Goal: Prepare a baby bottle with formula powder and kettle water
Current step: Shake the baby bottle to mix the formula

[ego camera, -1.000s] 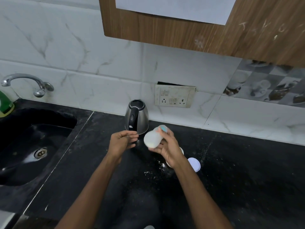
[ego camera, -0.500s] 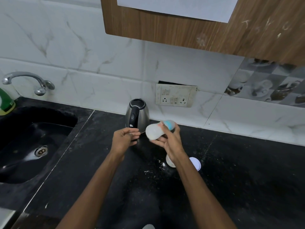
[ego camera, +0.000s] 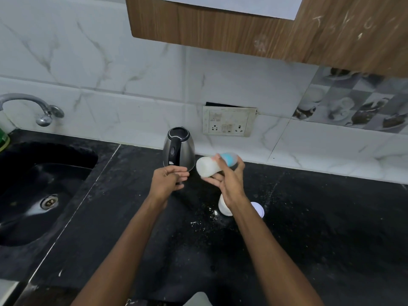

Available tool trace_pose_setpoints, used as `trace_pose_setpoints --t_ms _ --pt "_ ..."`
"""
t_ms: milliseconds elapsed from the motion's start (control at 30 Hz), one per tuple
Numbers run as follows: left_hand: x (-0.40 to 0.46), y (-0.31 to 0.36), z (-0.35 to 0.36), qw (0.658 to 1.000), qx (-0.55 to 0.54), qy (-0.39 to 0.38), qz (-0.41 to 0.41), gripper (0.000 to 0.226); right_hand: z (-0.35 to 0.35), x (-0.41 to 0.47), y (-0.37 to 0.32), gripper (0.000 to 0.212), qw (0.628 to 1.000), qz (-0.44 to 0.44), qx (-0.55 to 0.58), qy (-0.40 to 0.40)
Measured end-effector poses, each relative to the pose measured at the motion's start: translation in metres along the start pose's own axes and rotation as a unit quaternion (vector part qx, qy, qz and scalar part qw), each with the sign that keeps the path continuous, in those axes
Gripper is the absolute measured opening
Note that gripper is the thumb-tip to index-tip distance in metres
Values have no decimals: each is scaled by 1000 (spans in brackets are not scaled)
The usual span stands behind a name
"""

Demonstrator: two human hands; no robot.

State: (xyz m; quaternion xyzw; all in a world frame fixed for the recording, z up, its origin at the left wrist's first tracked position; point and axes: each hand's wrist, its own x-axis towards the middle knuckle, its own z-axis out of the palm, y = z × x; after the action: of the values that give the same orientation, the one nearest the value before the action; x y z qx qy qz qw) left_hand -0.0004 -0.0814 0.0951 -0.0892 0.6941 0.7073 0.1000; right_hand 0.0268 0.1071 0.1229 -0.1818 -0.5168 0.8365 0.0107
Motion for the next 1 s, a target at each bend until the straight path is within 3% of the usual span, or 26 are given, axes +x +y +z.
trace_pose_setpoints --t_ms 267,400,500,900,1000 --pt "-2 3 1 1000 -4 10 -7 35 1 -7 -3 79 997 -15 -68 -46" --pt "-1 3 0 1000 -8 5 -6 33 -5 -6 -6 85 999 -38 -28 4" --pt "-3 6 1 1000 -9 4 -4 32 -9 -8 -8 86 994 -42 -99 -36" --pt "-2 9 11 1000 9 -12 4 36 -7 -13 -22 86 993 -69 -84 -51" --pt "-2 11 11 1000 -6 -1 10 33 -11 -13 -24 79 997 -64 -20 -25"
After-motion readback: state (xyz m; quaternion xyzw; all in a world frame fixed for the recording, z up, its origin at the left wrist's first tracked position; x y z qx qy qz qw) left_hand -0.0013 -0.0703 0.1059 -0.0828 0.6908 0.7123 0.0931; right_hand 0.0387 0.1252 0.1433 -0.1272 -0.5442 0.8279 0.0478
